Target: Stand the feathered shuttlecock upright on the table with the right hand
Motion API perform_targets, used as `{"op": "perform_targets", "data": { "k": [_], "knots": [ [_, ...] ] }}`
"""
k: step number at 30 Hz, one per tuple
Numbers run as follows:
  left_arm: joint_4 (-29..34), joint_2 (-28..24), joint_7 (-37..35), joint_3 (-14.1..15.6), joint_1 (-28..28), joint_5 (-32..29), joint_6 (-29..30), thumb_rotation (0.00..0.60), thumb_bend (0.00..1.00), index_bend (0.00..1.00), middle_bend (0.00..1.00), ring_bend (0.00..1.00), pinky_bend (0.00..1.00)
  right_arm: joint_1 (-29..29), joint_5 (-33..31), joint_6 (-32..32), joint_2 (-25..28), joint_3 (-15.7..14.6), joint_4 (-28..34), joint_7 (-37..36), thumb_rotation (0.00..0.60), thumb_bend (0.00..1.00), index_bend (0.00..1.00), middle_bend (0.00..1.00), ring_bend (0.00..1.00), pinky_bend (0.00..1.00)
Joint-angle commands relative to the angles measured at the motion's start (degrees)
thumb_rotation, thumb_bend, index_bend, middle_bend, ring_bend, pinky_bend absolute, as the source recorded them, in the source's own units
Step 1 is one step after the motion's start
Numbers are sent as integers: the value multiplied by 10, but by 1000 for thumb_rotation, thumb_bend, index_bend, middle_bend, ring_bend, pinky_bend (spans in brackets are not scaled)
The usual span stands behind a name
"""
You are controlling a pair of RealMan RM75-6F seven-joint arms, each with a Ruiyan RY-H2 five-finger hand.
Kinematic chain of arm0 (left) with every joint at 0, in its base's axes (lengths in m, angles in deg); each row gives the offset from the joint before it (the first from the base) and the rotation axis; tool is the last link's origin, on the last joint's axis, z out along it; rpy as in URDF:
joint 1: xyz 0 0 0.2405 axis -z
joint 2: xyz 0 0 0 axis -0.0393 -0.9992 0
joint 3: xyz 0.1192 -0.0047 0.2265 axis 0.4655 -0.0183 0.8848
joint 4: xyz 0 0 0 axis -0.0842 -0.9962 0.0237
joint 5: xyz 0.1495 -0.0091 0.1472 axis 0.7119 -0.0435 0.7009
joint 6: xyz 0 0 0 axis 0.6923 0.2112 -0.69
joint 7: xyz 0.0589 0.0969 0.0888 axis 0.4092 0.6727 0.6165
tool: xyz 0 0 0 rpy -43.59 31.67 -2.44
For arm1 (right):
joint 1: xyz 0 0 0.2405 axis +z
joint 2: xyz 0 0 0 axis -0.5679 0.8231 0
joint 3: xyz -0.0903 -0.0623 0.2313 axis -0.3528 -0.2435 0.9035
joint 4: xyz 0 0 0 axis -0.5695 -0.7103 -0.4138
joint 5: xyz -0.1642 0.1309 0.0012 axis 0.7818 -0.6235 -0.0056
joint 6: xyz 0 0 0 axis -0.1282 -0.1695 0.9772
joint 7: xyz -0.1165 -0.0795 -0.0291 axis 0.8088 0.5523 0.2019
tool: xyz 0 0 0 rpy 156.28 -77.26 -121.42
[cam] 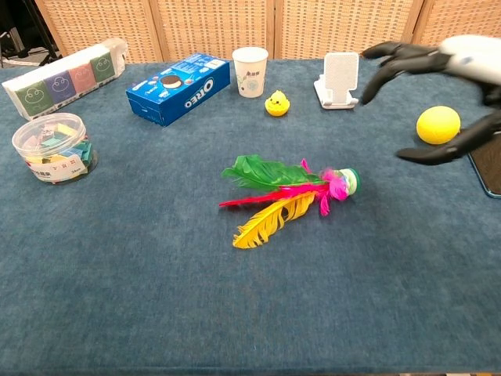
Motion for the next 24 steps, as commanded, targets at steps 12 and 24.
{"op": "perform_targets", "data": {
  "k": [12, 24],
  "knots": [
    [-6, -5, -15, 0, 12, -3, -25, 600, 0, 0, 0, 0, 0, 139, -282, -114, -153, 69, -21, 259, 600, 412, 308, 0, 0, 0],
    [-11, -11, -44, 1, 15, 0, -33, 600, 0, 0, 0, 0, 0, 197, -372, -101, -198, 74, -61, 330, 600, 416, 308, 0, 0, 0]
  ]
}}
